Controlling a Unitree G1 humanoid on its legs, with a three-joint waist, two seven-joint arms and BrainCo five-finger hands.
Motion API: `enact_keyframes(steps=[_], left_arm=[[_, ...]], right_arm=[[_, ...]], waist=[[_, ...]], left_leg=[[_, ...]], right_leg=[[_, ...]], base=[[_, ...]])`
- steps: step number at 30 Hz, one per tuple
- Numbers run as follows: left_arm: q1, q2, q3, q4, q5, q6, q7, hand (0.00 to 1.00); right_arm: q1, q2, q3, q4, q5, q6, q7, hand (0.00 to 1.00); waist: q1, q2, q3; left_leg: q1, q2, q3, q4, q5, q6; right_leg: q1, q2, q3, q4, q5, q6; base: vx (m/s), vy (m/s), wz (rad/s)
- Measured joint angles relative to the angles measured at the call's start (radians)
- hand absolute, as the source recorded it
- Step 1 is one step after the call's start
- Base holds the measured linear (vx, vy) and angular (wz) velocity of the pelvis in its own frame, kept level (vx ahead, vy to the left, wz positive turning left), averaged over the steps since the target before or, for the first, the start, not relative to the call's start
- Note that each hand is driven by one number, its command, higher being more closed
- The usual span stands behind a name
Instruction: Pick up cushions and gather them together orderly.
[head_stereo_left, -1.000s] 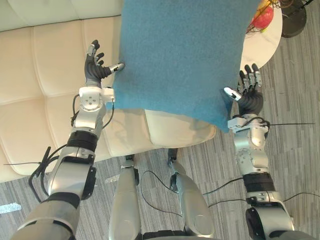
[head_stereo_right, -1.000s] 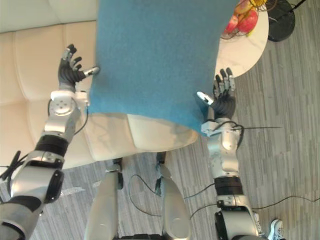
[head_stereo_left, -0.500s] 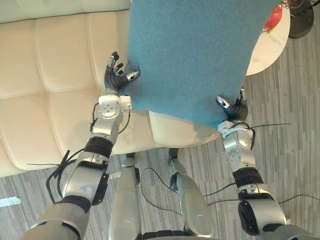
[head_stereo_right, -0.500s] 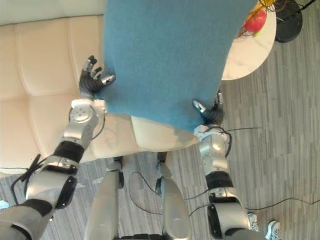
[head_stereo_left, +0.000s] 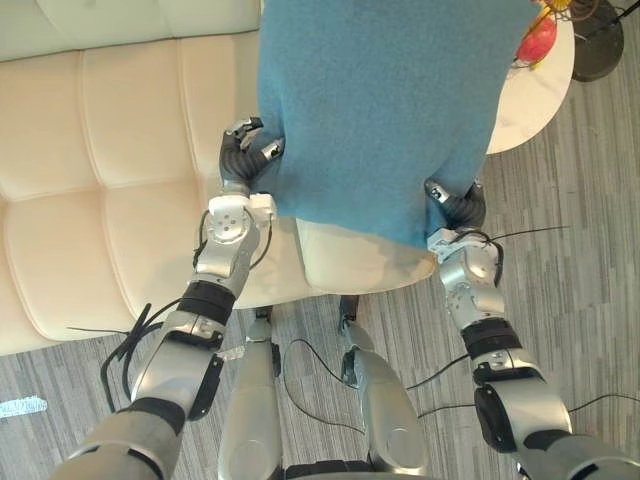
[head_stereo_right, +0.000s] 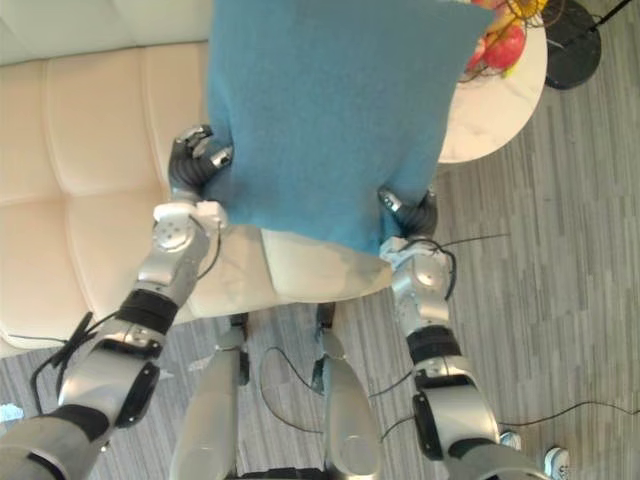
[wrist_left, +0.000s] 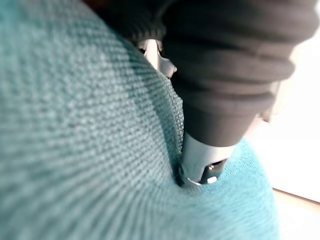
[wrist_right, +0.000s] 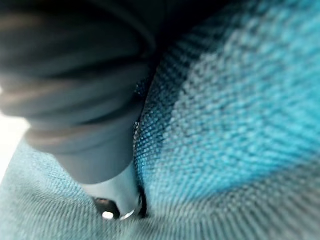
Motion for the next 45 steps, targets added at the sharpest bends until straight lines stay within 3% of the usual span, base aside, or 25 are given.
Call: enact_keyframes(steps=[6,11,15,20,23,28,34,36,38,39,41,43,44,45], left_arm=[[0.059,-0.033,-0.010,-0.106,-0.048,-0.002,0.000,1.00],[0.170,-0.065,-0.066,-0.229,-0.064,-0.006,0.000,1.00],[0.261,-0.072,-0.087,-0.298,-0.076,-0.007,0.000,1.00],[0.372,-0.075,-0.105,-0.423,-0.074,-0.008,-0.001,1.00],[0.462,-0.075,-0.121,-0.503,-0.072,-0.015,-0.003,1.00],[0.710,-0.101,-0.140,-0.675,-0.053,-0.045,-0.013,1.00],[0.833,-0.113,-0.161,-0.739,-0.053,-0.089,-0.028,1.00],[0.835,-0.114,-0.165,-0.739,-0.053,-0.093,-0.028,1.00],[0.835,-0.113,-0.169,-0.739,-0.053,-0.103,-0.027,1.00],[0.837,-0.114,-0.173,-0.739,-0.053,-0.107,-0.027,1.00],[0.843,-0.115,-0.176,-0.752,-0.053,-0.120,-0.027,1.00],[0.858,-0.147,-0.186,-0.770,-0.053,-0.131,-0.026,1.00],[0.864,-0.156,-0.191,-0.770,-0.055,-0.132,-0.026,1.00],[0.869,-0.166,-0.203,-0.774,-0.055,-0.134,-0.025,1.00]], right_arm=[[0.029,0.009,0.009,-0.010,-0.001,0.030,-0.002,1.00],[0.206,0.014,0.010,-0.156,-0.001,0.048,-0.002,1.00],[0.308,0.035,0.013,-0.242,-0.002,0.056,-0.002,1.00],[0.437,0.056,0.015,-0.365,-0.003,0.059,-0.002,1.00],[0.527,0.063,0.016,-0.461,-0.014,0.059,0.001,1.00],[0.705,0.101,0.029,-0.624,-0.077,0.053,0.012,1.00],[0.762,0.106,0.047,-0.681,-0.079,0.024,0.036,1.00],[0.763,0.108,0.047,-0.683,-0.080,0.022,0.035,1.00],[0.763,0.116,0.047,-0.711,-0.104,0.021,0.022,1.00],[0.761,0.119,0.047,-0.724,-0.120,0.015,0.011,1.00],[0.759,0.123,0.048,-0.774,-0.127,0.012,-0.004,1.00],[0.752,0.115,0.048,-0.837,-0.158,0.001,-0.026,1.00],[0.752,0.115,0.048,-0.844,-0.158,-0.001,-0.032,1.00],[0.752,0.109,0.047,-0.864,-0.158,-0.001,-0.040,1.00]], waist=[[0.003,0.012,0.000],[0.009,0.065,-0.024],[0.013,0.088,-0.042],[0.013,0.093,-0.047],[0.012,0.095,-0.082],[0.013,0.103,-0.201],[0.014,0.110,-0.264],[0.012,0.118,-0.263],[-0.003,0.111,-0.267],[0.001,0.105,-0.271],[0.033,0.101,-0.295],[0.044,0.152,-0.318],[0.051,0.161,-0.325],[0.060,0.169,-0.330]], left_leg=[[0.075,-0.002,-0.004,-0.045,0.017,-0.003],[0.152,-0.011,-0.027,-0.104,0.035,-0.006],[0.204,-0.012,-0.029,-0.153,0.051,-0.007],[0.268,-0.014,-0.030,-0.179,0.052,-0.007],[0.294,-0.015,-0.030,-0.189,0.051,-0.007],[0.368,-0.016,-0.030,-0.241,0.051,-0.006],[0.410,-0.024,-0.058,-0.234,0.042,-0.007],[0.407,-0.025,-0.091,-0.188,0.021,0.000],[0.399,-0.035,-0.147,-0.153,0.006,0.008],[0.389,-0.048,-0.164,-0.139,0.004,0.003],[0.334,-0.062,-0.198,-0.102,0.000,-0.016],[0.271,-0.038,-0.292,-0.090,0.028,-0.051],[0.268,-0.029,-0.312,-0.101,0.038,-0.058],[0.262,-0.012,-0.329,-0.121,0.053,-0.040]], right_leg=[[0.059,-0.003,-0.006,0.000,-0.009,0.004],[0.120,-0.011,-0.033,0.006,-0.037,0.007],[0.153,-0.014,-0.040,0.006,-0.050,0.012],[0.212,-0.016,-0.049,0.000,-0.062,0.015],[0.239,-0.017,-0.053,-0.009,-0.067,0.018],[0.283,-0.020,-0.057,0.002,-0.101,0.021],[0.309,-0.032,-0.067,0.072,-0.150,0.023],[0.294,-0.013,0.101,0.170,-0.175,0.040],[0.289,0.032,0.370,0.301,-0.273,0.050],[0.284,0.035,0.405,0.325,-0.302,0.051],[0.274,0.030,0.405,0.327,-0.365,0.051],[0.253,0.064,0.307,0.314,-0.363,0.029],[0.253,0.074,0.281,0.315,-0.362,0.021],[0.249,0.086,0.234,0.332,-0.368,0.007]], base=[[0.01,-0.018,0.04],[0.02,-0.003,0.15],[0.05,-0.002,0.07],[0.06,0.009,0.05],[0.05,0.013,0.04],[0.06,-0.002,0.01],[0.03,-0.006,0.12],[-0.03,0.027,0.47],[-0.04,-0.034,0.88],[-0.07,-0.175,0.85],[-0.10,-0.200,0.64],[-0.16,-0.213,1.00],[-0.15,-0.227,1.03],[-0.16,-0.248,1.03]])
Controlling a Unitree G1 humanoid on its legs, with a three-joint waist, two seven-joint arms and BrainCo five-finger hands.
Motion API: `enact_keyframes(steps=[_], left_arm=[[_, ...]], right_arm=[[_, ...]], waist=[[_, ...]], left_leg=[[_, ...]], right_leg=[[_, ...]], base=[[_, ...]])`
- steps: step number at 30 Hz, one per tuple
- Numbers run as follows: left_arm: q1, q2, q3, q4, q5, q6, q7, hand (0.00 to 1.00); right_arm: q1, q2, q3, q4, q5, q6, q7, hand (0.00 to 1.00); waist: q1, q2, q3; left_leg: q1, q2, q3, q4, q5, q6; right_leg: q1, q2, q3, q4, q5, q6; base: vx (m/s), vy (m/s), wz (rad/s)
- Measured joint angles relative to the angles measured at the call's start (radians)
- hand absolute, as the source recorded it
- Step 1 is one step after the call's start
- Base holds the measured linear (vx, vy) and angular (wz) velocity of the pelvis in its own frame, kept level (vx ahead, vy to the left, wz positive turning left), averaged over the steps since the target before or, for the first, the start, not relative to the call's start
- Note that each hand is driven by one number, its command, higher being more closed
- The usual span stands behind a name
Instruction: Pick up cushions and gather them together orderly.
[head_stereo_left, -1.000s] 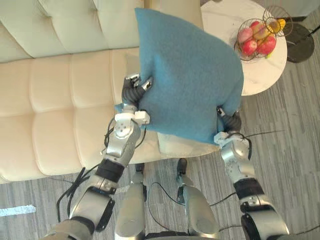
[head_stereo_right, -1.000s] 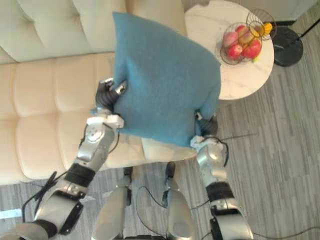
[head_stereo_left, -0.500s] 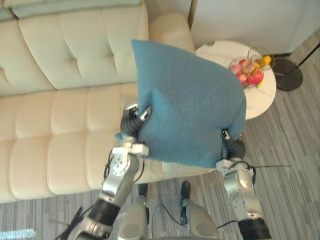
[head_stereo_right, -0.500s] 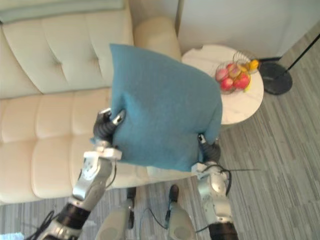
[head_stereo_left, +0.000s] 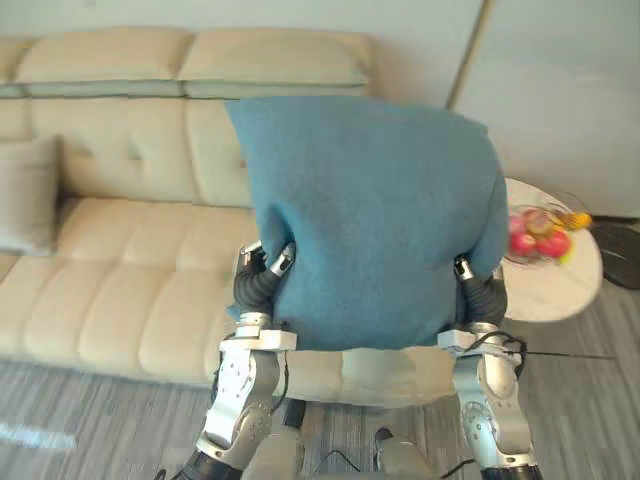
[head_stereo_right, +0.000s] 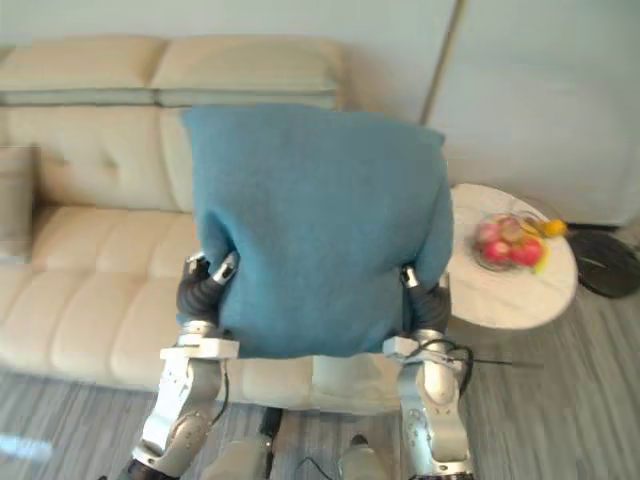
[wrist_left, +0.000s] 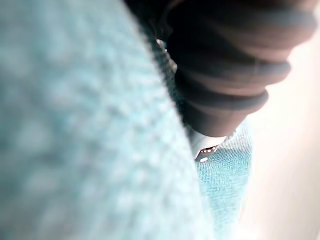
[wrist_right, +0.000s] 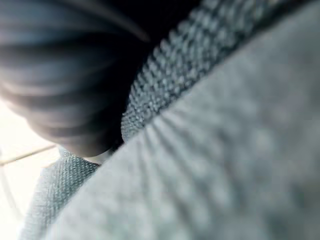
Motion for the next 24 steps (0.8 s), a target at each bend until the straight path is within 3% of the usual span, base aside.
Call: enact_keyframes(steps=[1,2,3,4,6,9,10,12,14,16,24], left_arm=[[0.012,-0.004,-0.006,-0.018,0.000,0.001,0.001,1.00],[0.013,-0.004,-0.010,-0.025,-0.001,0.000,0.001,1.00],[-0.001,-0.009,-0.013,-0.027,-0.001,0.000,0.001,1.00],[-0.009,-0.008,-0.025,-0.023,-0.003,-0.001,0.001,1.00],[-0.006,-0.007,-0.034,-0.020,-0.018,0.000,0.000,1.00],[-0.011,-0.006,-0.044,0.015,-0.023,-0.014,-0.011,1.00],[-0.010,-0.003,-0.044,0.045,-0.025,-0.014,-0.020,1.00],[0.003,0.009,-0.049,0.074,-0.040,-0.008,-0.024,1.00],[0.004,0.017,-0.054,0.106,-0.042,0.007,-0.025,1.00],[0.015,0.019,-0.054,0.124,-0.042,0.016,-0.025,1.00],[0.080,0.037,-0.049,0.124,-0.042,0.053,-0.033,1.00]], right_arm=[[0.001,-0.007,-0.001,-0.024,-0.001,0.000,-0.004,1.00],[0.001,-0.008,-0.004,-0.041,-0.002,0.000,-0.007,1.00],[-0.005,-0.010,-0.019,-0.050,-0.009,-0.015,-0.008,1.00],[-0.011,-0.009,-0.030,-0.052,-0.009,-0.017,-0.008,1.00],[-0.006,-0.008,-0.040,-0.054,-0.009,-0.017,-0.008,1.00],[-0.001,-0.004,-0.051,-0.052,-0.010,-0.018,-0.008,1.00],[0.000,0.012,-0.055,-0.045,-0.025,-0.018,-0.008,1.00],[0.006,0.036,-0.062,-0.016,-0.039,-0.018,-0.007,1.00],[0.007,0.046,-0.073,0.024,-0.039,-0.016,0.002,1.00],[0.007,0.055,-0.073,0.057,-0.039,-0.012,0.008,1.00],[0.009,0.055,-0.073,0.119,-0.039,0.013,0.043,1.00]], waist=[[-0.005,0.014,-0.015],[-0.013,0.012,-0.020],[-0.017,-0.014,-0.014],[-0.016,-0.014,-0.014],[-0.016,-0.003,-0.023],[-0.034,0.018,-0.040],[-0.041,0.023,-0.050],[-0.051,-0.010,-0.070],[-0.053,-0.026,-0.078],[-0.048,-0.028,-0.079],[-0.055,-0.033,-0.084]], left_leg=[[-0.028,0.031,0.038,-0.031,-0.018,0.055],[-0.045,0.054,0.109,-0.047,-0.065,0.113],[-0.101,0.065,0.242,0.047,-0.102,0.120],[-0.141,0.072,0.319,0.217,-0.103,0.119],[-0.099,0.078,0.396,0.411,-0.132,0.122],[-0.011,0.098,0.471,0.369,-0.263,0.101],[0.037,0.085,0.488,0.262,-0.265,0.048],[0.069,0.040,0.490,0.142,-0.203,0.054],[0.078,0.016,0.487,0.085,-0.154,0.064],[0.092,-0.001,0.489,0.072,-0.138,0.073],[0.144,-0.030,0.492,-0.002,-0.116,0.082]], right_leg=[[-0.015,0.011,-0.053,0.012,0.011,-0.022],[-0.018,0.004,-0.091,-0.003,0.024,-0.034],[-0.028,-0.041,-0.145,-0.031,0.042,-0.042],[-0.024,-0.064,-0.178,-0.042,0.057,-0.048],[-0.009,-0.080,-0.209,-0.045,0.063,-0.049],[-0.009,-0.086,-0.245,-0.058,0.068,-0.038],[-0.004,-0.089,-0.242,-0.073,0.066,-0.024],[0.001,-0.105,-0.217,-0.128,0.091,-0.008],[0.024,-0.111,-0.202,-0.209,0.151,-0.004],[0.047,-0.121,-0.195,-0.250,0.185,0.018],[0.088,-0.135,-0.186,-0.307,0.203,0.026]], base=[[-0.14,-0.203,1.20],[-0.15,-0.133,1.35],[-0.14,-0.088,1.27],[-0.13,-0.078,1.08],[-0.10,-0.065,0.70],[-0.11,0.065,0.43],[-0.11,0.121,0.17],[-0.07,0.105,0.21],[-0.02,0.134,0.12],[0.02,0.107,-0.01],[0.03,0.039,-0.02]])
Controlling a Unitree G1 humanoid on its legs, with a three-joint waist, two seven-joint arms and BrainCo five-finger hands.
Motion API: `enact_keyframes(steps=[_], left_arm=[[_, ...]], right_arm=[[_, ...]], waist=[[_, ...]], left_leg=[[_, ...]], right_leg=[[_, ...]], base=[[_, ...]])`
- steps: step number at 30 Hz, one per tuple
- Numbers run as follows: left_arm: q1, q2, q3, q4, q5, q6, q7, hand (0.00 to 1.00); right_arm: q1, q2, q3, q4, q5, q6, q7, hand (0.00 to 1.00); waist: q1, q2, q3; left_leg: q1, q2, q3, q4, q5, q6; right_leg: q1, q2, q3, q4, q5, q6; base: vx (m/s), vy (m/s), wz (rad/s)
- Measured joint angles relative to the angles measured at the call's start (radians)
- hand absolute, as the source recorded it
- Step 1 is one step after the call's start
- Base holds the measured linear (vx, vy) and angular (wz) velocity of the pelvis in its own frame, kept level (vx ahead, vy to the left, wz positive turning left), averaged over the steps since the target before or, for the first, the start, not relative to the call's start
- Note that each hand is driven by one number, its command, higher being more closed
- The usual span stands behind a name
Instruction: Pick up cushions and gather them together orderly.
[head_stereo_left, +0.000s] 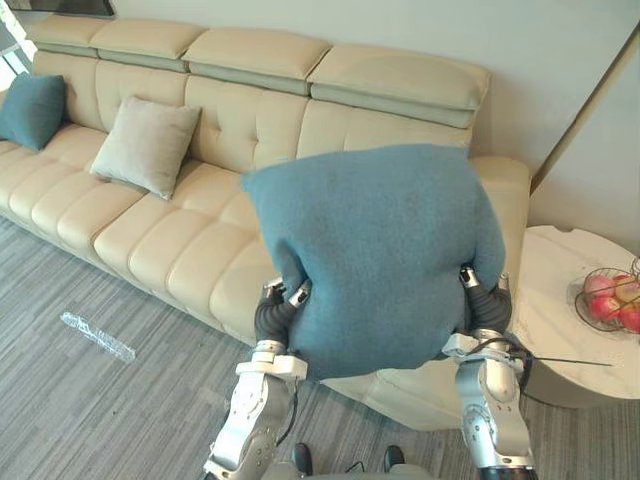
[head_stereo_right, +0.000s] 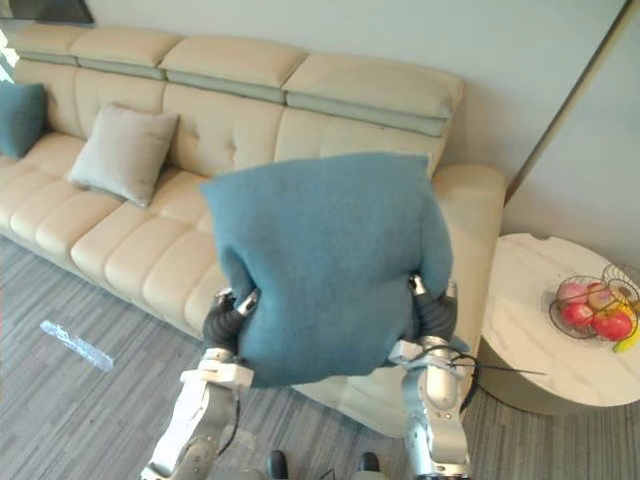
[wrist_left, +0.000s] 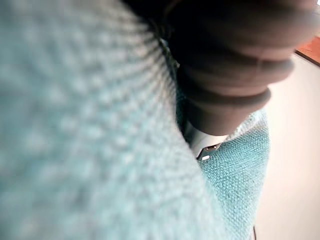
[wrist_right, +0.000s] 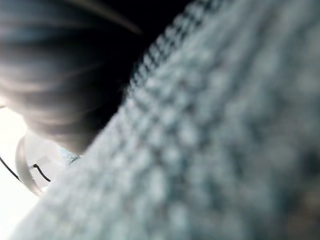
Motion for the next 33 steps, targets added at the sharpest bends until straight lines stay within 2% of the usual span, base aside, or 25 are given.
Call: enact_keyframes(steps=[2,4,6,8,10,11,12,13,14,17,18,20,21,22,23,24,25,26,27,28,29,30,31,32,33], left_arm=[[0.010,0.000,0.007,-0.001,0.000,0.001,-0.013,1.00],[0.003,-0.003,0.014,-0.003,0.000,0.000,-0.029,1.00],[0.003,-0.004,0.022,0.003,-0.012,0.010,-0.033,1.00],[0.005,-0.004,0.029,0.009,-0.019,0.021,-0.033,1.00],[0.009,-0.006,0.030,0.009,-0.019,0.021,-0.036,1.00],[0.009,-0.006,0.031,0.009,-0.020,0.021,-0.037,1.00],[0.009,-0.007,0.031,0.009,-0.021,0.021,-0.038,1.00],[0.009,-0.013,0.031,0.009,-0.021,0.023,-0.039,1.00],[0.008,-0.016,0.031,0.009,-0.021,0.023,-0.039,1.00],[0.003,-0.017,0.031,0.009,-0.040,0.026,-0.039,1.00],[0.003,-0.016,0.031,0.009,-0.046,0.026,-0.039,1.00],[0.003,-0.017,0.030,0.009,-0.047,0.030,-0.043,1.00],[0.004,-0.017,0.029,0.016,-0.047,0.037,-0.054,1.00],[0.005,-0.011,0.027,0.019,-0.046,0.042,-0.059,1.00],[0.006,-0.008,0.027,0.019,-0.046,0.044,-0.063,1.00],[0.008,0.000,0.025,0.023,-0.045,0.049,-0.073,1.00],[0.007,0.009,0.017,0.030,-0.045,0.050,-0.078,1.00],[0.006,0.010,0.015,0.036,-0.044,0.050,-0.080,1.00],[0.002,0.014,0.008,0.048,-0.041,0.049,-0.083,1.00],[-0.004,0.018,0.004,0.060,-0.037,0.050,-0.087,1.00],[-0.007,0.019,0.004,0.065,-0.036,0.051,-0.090,1.00],[-0.015,0.019,0.002,0.078,-0.036,0.055,-0.095,1.00],[-0.016,0.020,0.001,0.080,-0.036,0.057,-0.096,1.00],[-0.025,0.021,-0.006,0.092,-0.036,0.062,-0.096,1.00],[-0.034,0.019,-0.019,0.093,-0.035,0.064,-0.098,1.00]], right_arm=[[0.000,0.000,0.000,0.003,0.000,0.000,0.004,1.00],[0.000,-0.005,0.000,0.003,0.003,-0.001,0.005,1.00],[0.000,-0.005,-0.002,0.016,0.003,0.000,0.005,1.00],[-0.002,-0.008,-0.002,0.041,0.003,0.000,0.007,1.00],[-0.001,-0.013,-0.002,0.049,0.003,0.001,0.007,1.00],[-0.001,-0.015,-0.002,0.049,0.003,0.001,0.007,1.00],[-0.002,-0.019,-0.002,0.048,0.003,0.001,0.007,1.00],[-0.004,-0.030,-0.002,0.048,0.002,0.001,0.007,1.00],[-0.009,-0.036,-0.002,0.049,0.001,0.002,0.007,1.00],[-0.024,-0.035,-0.008,0.049,-0.001,0.009,0.007,1.00],[-0.024,-0.033,-0.009,0.049,-0.003,0.016,0.007,1.00],[-0.023,-0.032,-0.014,0.051,-0.006,0.018,0.007,1.00],[-0.023,-0.034,-0.019,0.074,-0.010,0.018,0.007,1.00],[-0.021,-0.033,-0.020,0.097,-0.011,0.020,0.007,1.00],[-0.020,-0.032,-0.020,0.105,-0.012,0.021,0.007,1.00],[-0.018,-0.031,-0.025,0.123,-0.022,0.022,0.007,1.00],[-0.010,-0.028,-0.038,0.128,-0.029,0.027,0.010,1.00],[-0.003,-0.020,-0.044,0.127,-0.029,0.026,0.012,1.00],[0.011,-0.004,-0.055,0.126,-0.029,0.026,0.021,1.00],[0.018,-0.004,-0.060,0.126,-0.029,0.026,0.027,1.00],[0.019,-0.003,-0.060,0.126,-0.029,0.026,0.029,1.00],[0.020,-0.007,-0.063,0.126,-0.029,0.027,0.031,1.00],[0.021,-0.006,-0.065,0.126,-0.029,0.028,0.033,1.00],[0.025,-0.006,-0.072,0.123,-0.029,0.030,0.034,1.00],[0.035,-0.010,-0.087,0.114,-0.029,0.030,0.035,1.00]], waist=[[-0.001,0.000,0.001],[-0.007,-0.001,0.006],[-0.004,-0.008,0.018],[0.002,-0.015,0.026],[0.006,-0.012,0.033],[0.008,-0.018,0.037],[0.008,-0.022,0.040],[0.008,-0.022,0.039],[0.009,-0.022,0.039],[0.010,-0.023,0.039],[0.016,-0.022,0.038],[0.020,-0.017,0.037],[0.020,-0.009,0.037],[0.015,-0.009,0.038],[0.014,-0.010,0.038],[0.008,-0.010,0.039],[-0.004,-0.004,0.039],[-0.011,-0.001,0.039],[-0.022,-0.001,0.039],[-0.032,0.001,0.041],[-0.035,0.002,0.043],[-0.036,0.007,0.047],[-0.036,0.009,0.049],[-0.039,0.010,0.051],[-0.057,0.021,0.053]], left_leg=[[-0.017,0.000,-0.009,0.014,-0.002,-0.001],[-0.137,0.019,-0.038,0.157,-0.052,-0.013],[-0.195,0.037,-0.021,0.246,-0.058,-0.021],[-0.198,0.039,0.016,0.258,-0.058,-0.021],[-0.188,0.039,0.052,0.225,-0.095,-0.036],[-0.189,0.046,0.089,0.228,-0.119,-0.021],[-0.191,0.050,0.122,0.233,-0.121,-0.025],[-0.192,0.042,0.147,0.232,-0.105,-0.009],[-0.197,0.024,0.145,0.230,-0.086,0.026],[-0.211,-0.024,0.145,0.233,-0.084,0.048],[-0.211,-0.036,0.143,0.250,-0.101,0.073],[-0.212,-0.045,0.147,0.285,-0.165,0.082],[-0.204,-0.046,0.154,0.301,-0.199,0.110],[-0.172,-0.061,0.157,0.296,-0.212,0.122],[-0.156,-0.074,0.153,0.290,-0.216,0.128],[-0.116,-0.104,0.127,0.274,-0.217,0.149],[-0.083,-0.122,0.097,0.247,-0.209,0.167],[-0.065,-0.132,0.074,0.226,-0.201,0.180],[-0.024,-0.152,0.037,0.176,-0.178,0.201],[0.025,-0.172,0.000,0.113,-0.153,0.204],[0.046,-0.180,-0.016,0.087,-0.144,0.205],[0.096,-0.197,-0.049,0.047,-0.137,0.211],[0.111,-0.204,-0.060,0.038,-0.136,0.211],[0.151,-0.224,-0.092,0.030,-0.137,0.210],[0.190,-0.241,-0.134,0.018,-0.138,0.211]], right_leg=[[-0.002,0.000,-0.008,-0.002,0.000,0.000],[-0.032,0.006,-0.058,0.004,0.000,0.001],[-0.027,0.002,-0.102,0.011,-0.004,0.003],[-0.004,-0.010,-0.138,0.018,-0.019,0.006],[0.019,-0.022,-0.180,0.028,-0.036,0.015],[0.032,-0.037,-0.211,0.029,-0.039,0.020],[0.041,-0.052,-0.232,0.029,-0.041,0.027],[0.048,-0.070,-0.259,0.030,-0.043,0.041],[0.049,-0.085,-0.272,0.030,-0.043,0.056],[0.065,-0.127,-0.321,0.024,-0.035,0.082],[0.080,-0.141,-0.331,0.023,-0.029,0.091],[0.087,-0.158,-0.334,0.055,-0.030,0.092],[0.068,-0.178,-0.321,0.146,-0.033,0.086],[0.018,-0.215,-0.308,0.302,-0.052,0.029],[-0.009,-0.236,-0.298,0.381,-0.058,-0.022],[-0.093,-0.266,-0.245,0.568,-0.062,-0.147],[-0.151,-0.220,-0.141,0.697,-0.112,-0.137],[-0.172,-0.180,-0.098,0.739,-0.138,-0.119],[-0.208,-0.092,-0.036,0.786,-0.192,-0.084],[-0.240,-0.005,-0.004,0.777,-0.240,-0.066],[-0.255,0.030,0.005,0.764,-0.255,-0.063],[-0.289,0.099,0.001,0.717,-0.266,-0.068],[-0.300,0.123,-0.006,0.694,-0.265,-0.068],[-0.328,0.171,-0.027,0.620,-0.255,-0.074],[-0.329,0.205,0.010,0.585,-0.197,-0.104]], base=[[0.02,-0.008,0.16],[-0.02,-0.018,0.46],[-0.03,0.007,0.55],[-0.04,0.033,0.67],[-0.05,0.058,0.73],[0.01,0.103,0.69],[0.02,0.153,0.83],[0.05,0.133,0.68],[0.06,0.163,0.60],[0.07,0.177,0.52],[0.07,0.177,0.28],[0.06,0.196,0.15],[0.08,0.252,0.10],[0.09,0.266,0.12],[0.16,0.291,0.24],[0.24,0.327,0.42],[0.21,0.271,0.58],[0.26,0.258,0.81],[0.25,0.144,0.98],[0.25,0.144,0.93],[0.28,0.096,0.87],[0.23,0.076,0.57],[0.35,0.122,0.82],[0.32,0.131,1.17],[0.36,0.143,1.36]])
